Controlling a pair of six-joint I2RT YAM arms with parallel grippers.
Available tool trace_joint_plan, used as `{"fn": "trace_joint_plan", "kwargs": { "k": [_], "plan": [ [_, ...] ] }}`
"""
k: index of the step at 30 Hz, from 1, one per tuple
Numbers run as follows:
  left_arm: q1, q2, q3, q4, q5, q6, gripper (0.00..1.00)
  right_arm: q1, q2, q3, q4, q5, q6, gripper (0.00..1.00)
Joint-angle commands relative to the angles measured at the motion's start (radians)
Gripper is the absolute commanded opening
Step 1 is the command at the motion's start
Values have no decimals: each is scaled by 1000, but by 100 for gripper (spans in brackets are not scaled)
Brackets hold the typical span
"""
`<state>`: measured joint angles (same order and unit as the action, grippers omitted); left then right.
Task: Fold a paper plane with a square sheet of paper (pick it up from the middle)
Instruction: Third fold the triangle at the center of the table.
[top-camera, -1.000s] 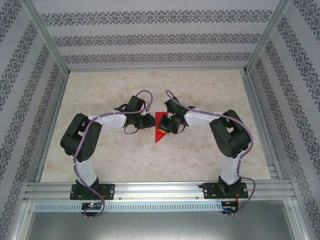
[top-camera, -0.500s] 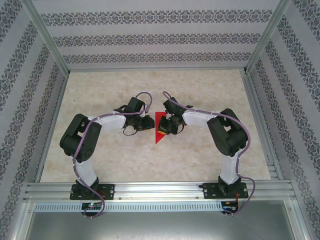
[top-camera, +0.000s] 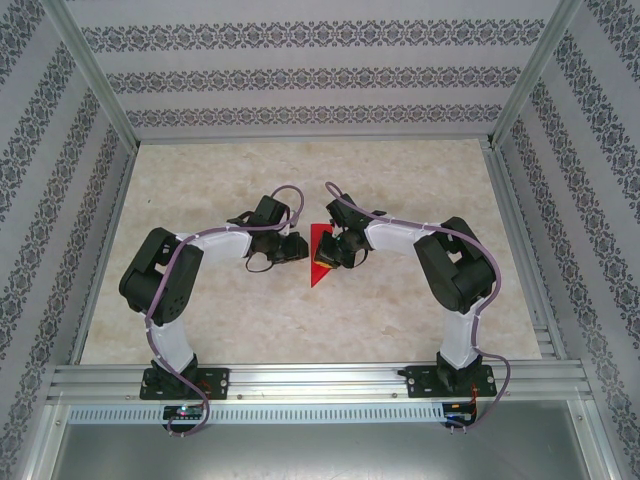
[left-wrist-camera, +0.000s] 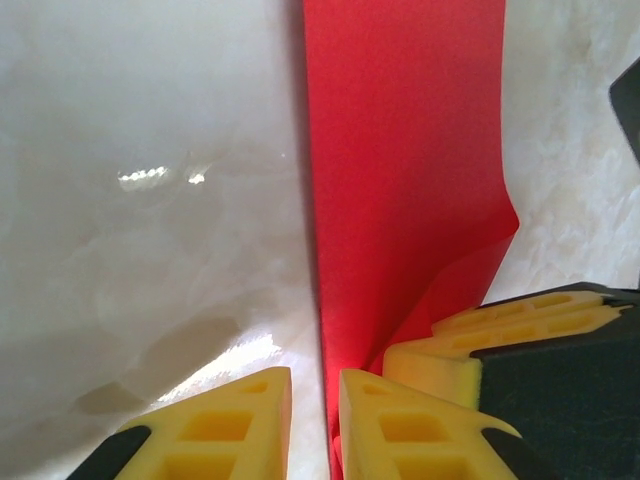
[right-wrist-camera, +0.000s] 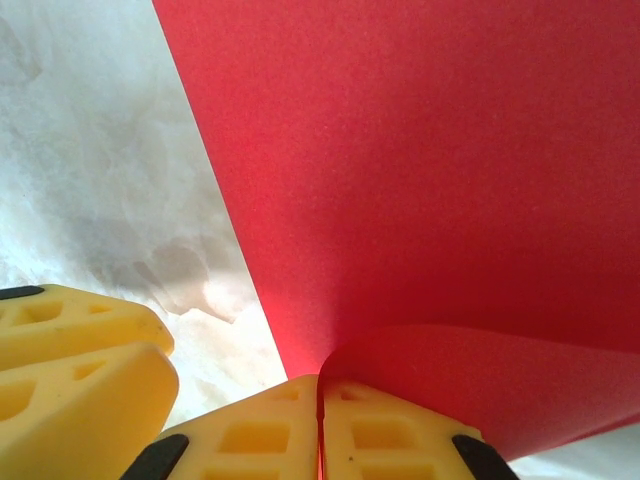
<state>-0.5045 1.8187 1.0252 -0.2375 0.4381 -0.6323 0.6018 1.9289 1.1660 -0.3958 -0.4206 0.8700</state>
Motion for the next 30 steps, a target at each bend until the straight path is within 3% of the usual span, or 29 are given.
{"fn": "trace_joint_plan", "kwargs": {
  "k": [1,17,30],
  "plan": [
    [5,-35,-17,7,26,15,20,0,10,16,15,11,6,9],
    [-25,-93,-126,121,149,-39,16,-9,28,17,9,34,24,10],
    [-66,-77,-127,153,168,-50,14,-17,33,9,31,42,48,10]
  ]
}}
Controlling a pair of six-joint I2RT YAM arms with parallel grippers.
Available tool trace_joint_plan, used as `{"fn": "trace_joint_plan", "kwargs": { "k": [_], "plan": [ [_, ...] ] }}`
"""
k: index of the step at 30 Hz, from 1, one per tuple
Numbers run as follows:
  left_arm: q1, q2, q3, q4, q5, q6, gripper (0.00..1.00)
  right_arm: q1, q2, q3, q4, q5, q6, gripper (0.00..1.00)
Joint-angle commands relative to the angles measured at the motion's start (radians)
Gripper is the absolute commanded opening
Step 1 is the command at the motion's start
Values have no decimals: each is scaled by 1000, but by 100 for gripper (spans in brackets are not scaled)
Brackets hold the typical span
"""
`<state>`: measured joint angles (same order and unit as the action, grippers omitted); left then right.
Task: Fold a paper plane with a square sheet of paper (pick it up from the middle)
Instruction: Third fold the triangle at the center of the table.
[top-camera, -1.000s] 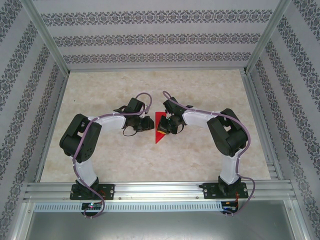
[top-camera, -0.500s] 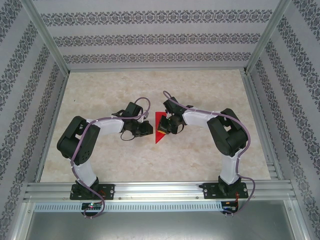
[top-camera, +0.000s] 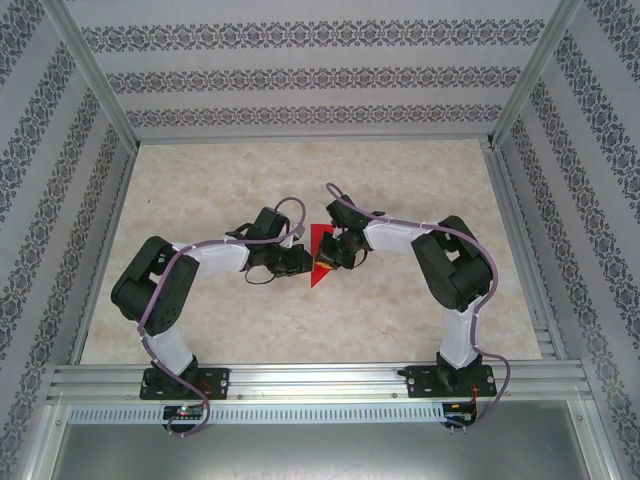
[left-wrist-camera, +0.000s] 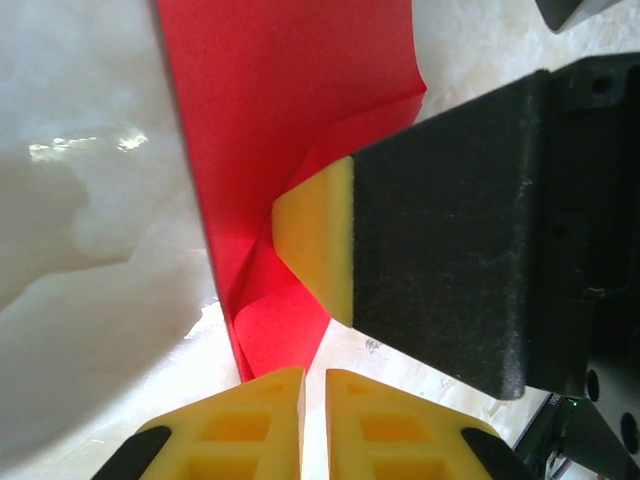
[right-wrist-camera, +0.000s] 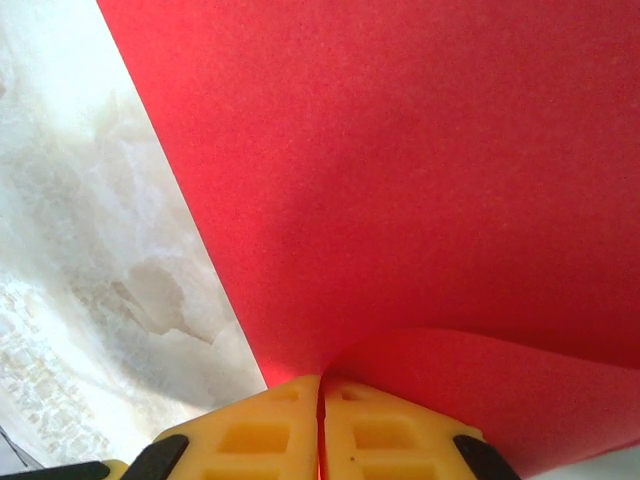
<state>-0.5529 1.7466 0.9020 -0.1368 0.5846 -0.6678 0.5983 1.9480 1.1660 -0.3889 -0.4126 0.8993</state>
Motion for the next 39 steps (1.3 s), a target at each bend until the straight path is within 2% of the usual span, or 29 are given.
{"fn": "trace_joint_plan", "kwargs": {
  "k": [1,39],
  "plan": [
    [-19,-1,-1,53,23,-13,14,-14,14,8,25,35,22,10],
    [-54,102,26,36,-1,-29,12,-15,32,4,29,11,15,10]
  ]
}}
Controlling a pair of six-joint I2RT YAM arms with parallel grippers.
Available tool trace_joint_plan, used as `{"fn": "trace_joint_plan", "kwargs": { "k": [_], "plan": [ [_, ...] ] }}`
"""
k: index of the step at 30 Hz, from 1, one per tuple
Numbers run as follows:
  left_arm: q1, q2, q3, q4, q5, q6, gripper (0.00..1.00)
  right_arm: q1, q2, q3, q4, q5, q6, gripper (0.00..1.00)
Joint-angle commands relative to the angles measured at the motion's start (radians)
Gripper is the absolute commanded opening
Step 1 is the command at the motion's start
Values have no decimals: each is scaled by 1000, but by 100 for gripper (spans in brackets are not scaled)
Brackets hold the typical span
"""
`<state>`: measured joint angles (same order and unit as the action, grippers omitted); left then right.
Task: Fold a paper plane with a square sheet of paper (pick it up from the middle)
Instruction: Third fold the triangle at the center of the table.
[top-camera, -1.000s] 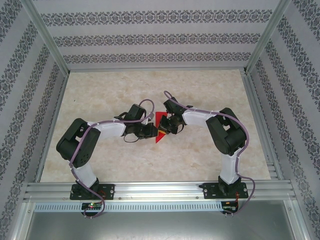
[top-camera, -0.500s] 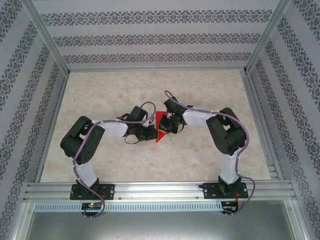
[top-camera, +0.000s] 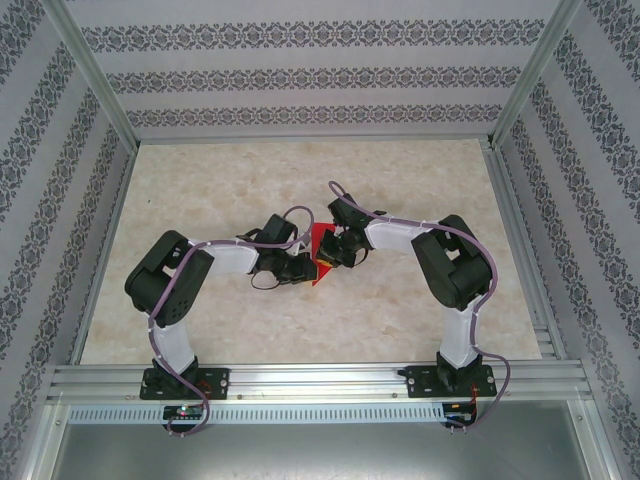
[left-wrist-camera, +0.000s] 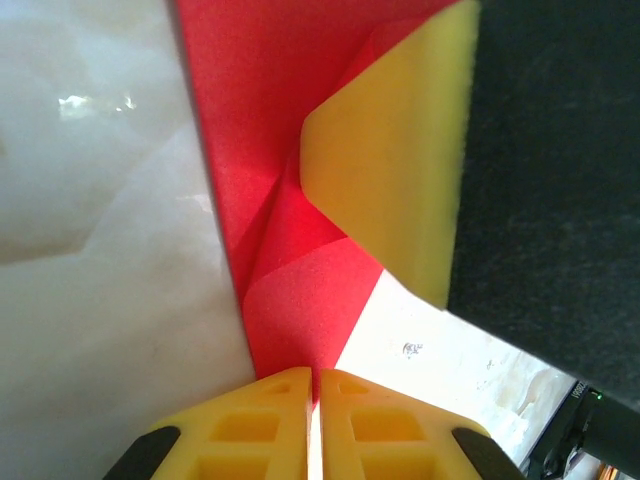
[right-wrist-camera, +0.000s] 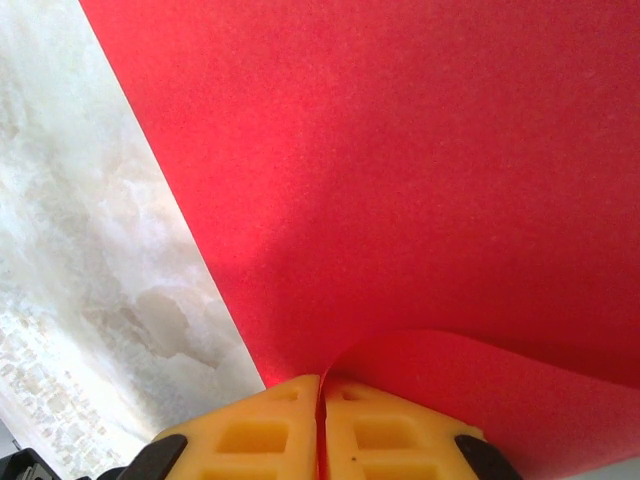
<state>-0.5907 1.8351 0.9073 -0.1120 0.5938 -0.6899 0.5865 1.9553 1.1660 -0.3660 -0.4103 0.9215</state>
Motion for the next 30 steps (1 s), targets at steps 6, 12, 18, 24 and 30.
{"fn": "trace_joint_plan", "kwargs": {
  "k": [6,12,18,24,30],
  "plan": [
    [-18,21,22,-4,-17,-7,11,-2,27,3,6,10,-7,10],
    [-18,32,25,-32,-46,-2,10,-6,16,6,5,8,-4,16],
    [-20,41,28,-75,-76,-2,8,-31,-51,5,4,13,-1,29],
    [-20,48,38,-123,-115,-2,7,-71,-177,-66,52,42,-27,40],
    [-20,52,43,-147,-138,-9,7,-54,-210,-144,99,5,-121,28]
  ]
}}
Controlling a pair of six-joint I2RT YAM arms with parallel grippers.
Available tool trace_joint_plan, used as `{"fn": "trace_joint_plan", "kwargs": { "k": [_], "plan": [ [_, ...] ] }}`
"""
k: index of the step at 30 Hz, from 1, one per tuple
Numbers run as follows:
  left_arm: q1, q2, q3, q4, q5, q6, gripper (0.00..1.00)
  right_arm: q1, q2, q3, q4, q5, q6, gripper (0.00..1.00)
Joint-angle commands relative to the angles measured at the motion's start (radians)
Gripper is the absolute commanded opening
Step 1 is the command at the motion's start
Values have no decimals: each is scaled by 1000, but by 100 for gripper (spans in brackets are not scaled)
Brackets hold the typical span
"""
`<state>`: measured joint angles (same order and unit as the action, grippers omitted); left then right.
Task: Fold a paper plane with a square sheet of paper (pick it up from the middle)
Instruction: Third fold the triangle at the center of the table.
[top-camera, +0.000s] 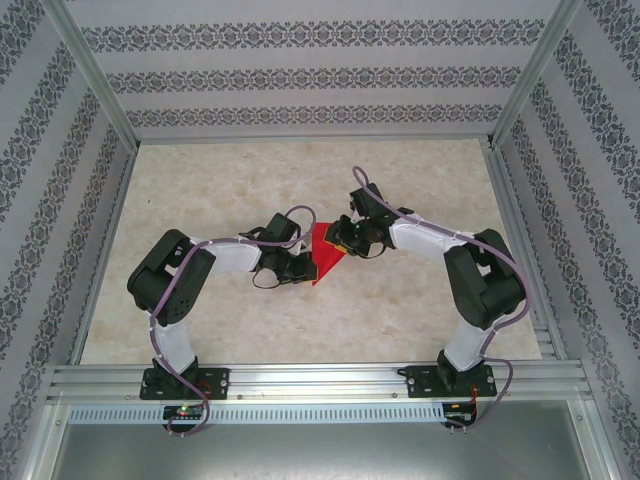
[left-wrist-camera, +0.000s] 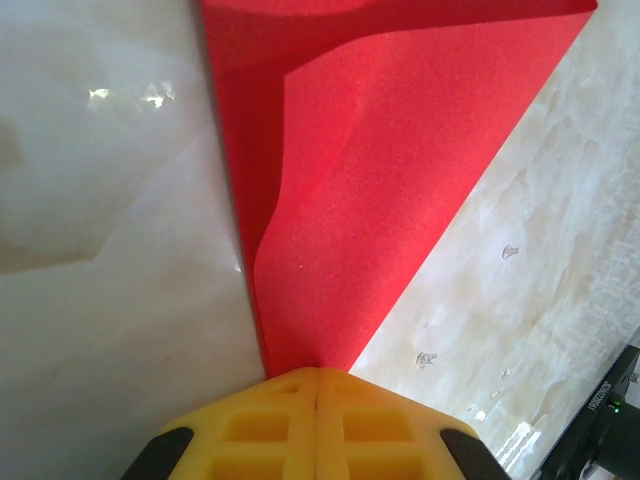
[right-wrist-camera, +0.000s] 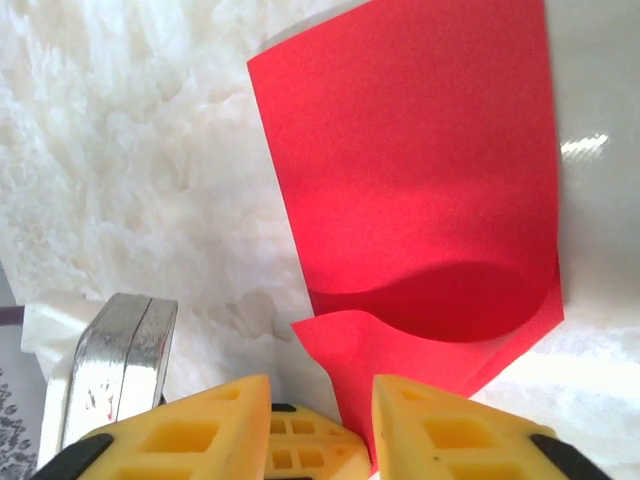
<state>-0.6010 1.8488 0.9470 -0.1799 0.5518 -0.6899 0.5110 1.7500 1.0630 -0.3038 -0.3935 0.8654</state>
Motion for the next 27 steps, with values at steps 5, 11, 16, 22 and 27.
{"fn": "trace_joint_plan", "kwargs": {
  "k": [5,11,16,22,27],
  "plan": [
    [-10,43,7,-90,-105,-17,6,75,29,-47,74,-54,-95,16],
    [-11,44,12,-105,-112,-23,5,96,95,-34,89,-71,-95,12],
    [-12,46,12,-110,-117,-24,5,91,119,-35,66,-50,-123,12],
    [-11,51,15,-115,-118,-27,4,75,133,-53,102,-53,-152,12],
    [-13,52,13,-119,-122,-29,4,57,149,-70,138,-54,-170,12]
  ]
}}
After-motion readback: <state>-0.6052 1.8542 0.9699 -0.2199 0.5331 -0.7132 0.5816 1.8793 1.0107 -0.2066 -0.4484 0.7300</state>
